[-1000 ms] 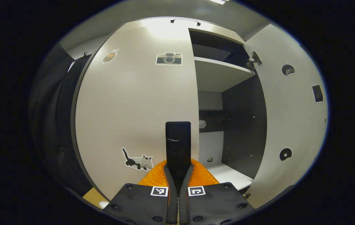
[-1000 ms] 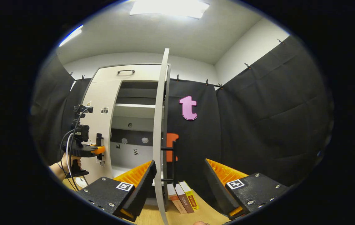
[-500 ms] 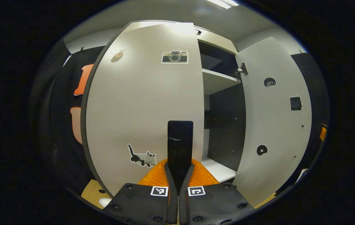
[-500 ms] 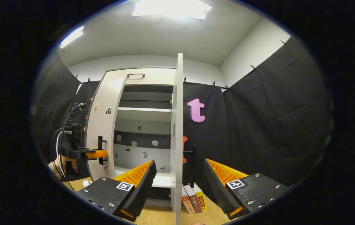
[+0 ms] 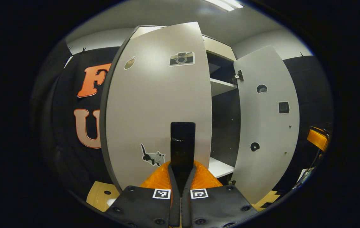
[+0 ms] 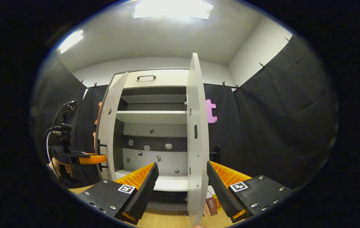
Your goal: Open the right door of the double-door shoe cabinet with the right hand, and open the left door with the left hand.
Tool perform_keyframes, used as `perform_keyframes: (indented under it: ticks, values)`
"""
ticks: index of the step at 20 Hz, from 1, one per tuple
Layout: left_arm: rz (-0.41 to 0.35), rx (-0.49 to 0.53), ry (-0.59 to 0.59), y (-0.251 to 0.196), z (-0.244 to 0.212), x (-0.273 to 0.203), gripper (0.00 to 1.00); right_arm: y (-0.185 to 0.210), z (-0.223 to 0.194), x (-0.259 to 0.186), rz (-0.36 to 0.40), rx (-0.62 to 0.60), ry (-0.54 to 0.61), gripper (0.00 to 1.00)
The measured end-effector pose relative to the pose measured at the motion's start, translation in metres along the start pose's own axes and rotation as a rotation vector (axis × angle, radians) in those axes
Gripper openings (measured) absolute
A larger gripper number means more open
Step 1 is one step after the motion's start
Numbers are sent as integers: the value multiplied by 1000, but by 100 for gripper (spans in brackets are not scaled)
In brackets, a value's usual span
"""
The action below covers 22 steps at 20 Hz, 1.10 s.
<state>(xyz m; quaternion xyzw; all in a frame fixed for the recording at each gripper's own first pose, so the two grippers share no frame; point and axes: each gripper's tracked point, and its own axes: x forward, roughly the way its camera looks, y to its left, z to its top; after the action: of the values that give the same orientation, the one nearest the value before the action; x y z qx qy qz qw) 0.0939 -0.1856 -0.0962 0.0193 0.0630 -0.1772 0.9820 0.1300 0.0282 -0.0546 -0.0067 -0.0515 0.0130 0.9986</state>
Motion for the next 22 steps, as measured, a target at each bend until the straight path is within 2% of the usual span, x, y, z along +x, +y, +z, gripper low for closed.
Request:
perform_keyframes:
  ticks: [9, 16, 22]
  values:
    - [-1, 0, -17, 28, 6, -44, 8, 9, -7, 0, 40, -12, 19, 92]
    - [61, 26, -19, 49, 10, -63, 8, 12, -11, 1, 45, -7, 28, 92]
    - [146, 46, -26, 88, 13, -88, 7, 18, -15, 4, 67, -11, 42, 93]
